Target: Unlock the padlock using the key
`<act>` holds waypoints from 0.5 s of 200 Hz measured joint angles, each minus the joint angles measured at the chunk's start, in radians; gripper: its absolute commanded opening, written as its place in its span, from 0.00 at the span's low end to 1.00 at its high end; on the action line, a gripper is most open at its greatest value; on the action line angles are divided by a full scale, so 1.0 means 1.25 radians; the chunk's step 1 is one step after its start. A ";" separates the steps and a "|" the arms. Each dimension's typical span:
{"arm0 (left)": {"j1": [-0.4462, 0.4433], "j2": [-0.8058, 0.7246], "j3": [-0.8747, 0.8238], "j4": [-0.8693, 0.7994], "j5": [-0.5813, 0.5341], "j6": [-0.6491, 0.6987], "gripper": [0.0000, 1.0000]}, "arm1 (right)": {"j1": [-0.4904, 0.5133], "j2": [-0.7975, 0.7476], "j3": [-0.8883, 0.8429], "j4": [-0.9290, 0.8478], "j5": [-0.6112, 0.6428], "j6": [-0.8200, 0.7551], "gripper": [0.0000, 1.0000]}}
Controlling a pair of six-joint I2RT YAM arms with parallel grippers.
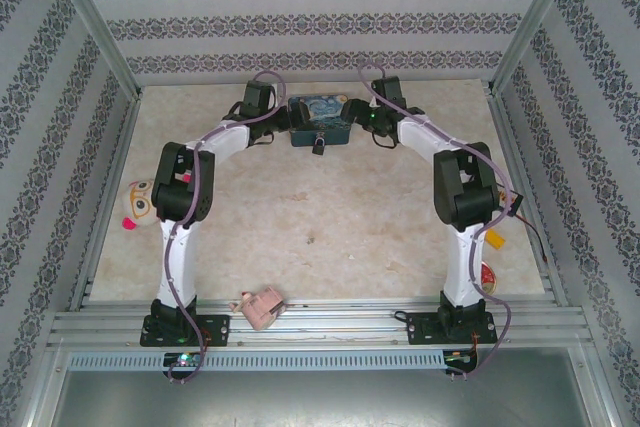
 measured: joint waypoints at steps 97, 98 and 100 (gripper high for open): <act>-0.011 0.038 0.026 0.006 0.024 -0.002 0.46 | 0.003 0.080 0.061 -0.002 -0.093 0.042 0.40; -0.011 0.038 0.025 0.006 0.024 -0.002 0.45 | 0.003 0.080 0.060 -0.002 -0.093 0.043 0.40; -0.011 0.037 0.023 0.010 0.024 -0.004 0.44 | 0.002 0.079 0.060 -0.001 -0.094 0.042 0.39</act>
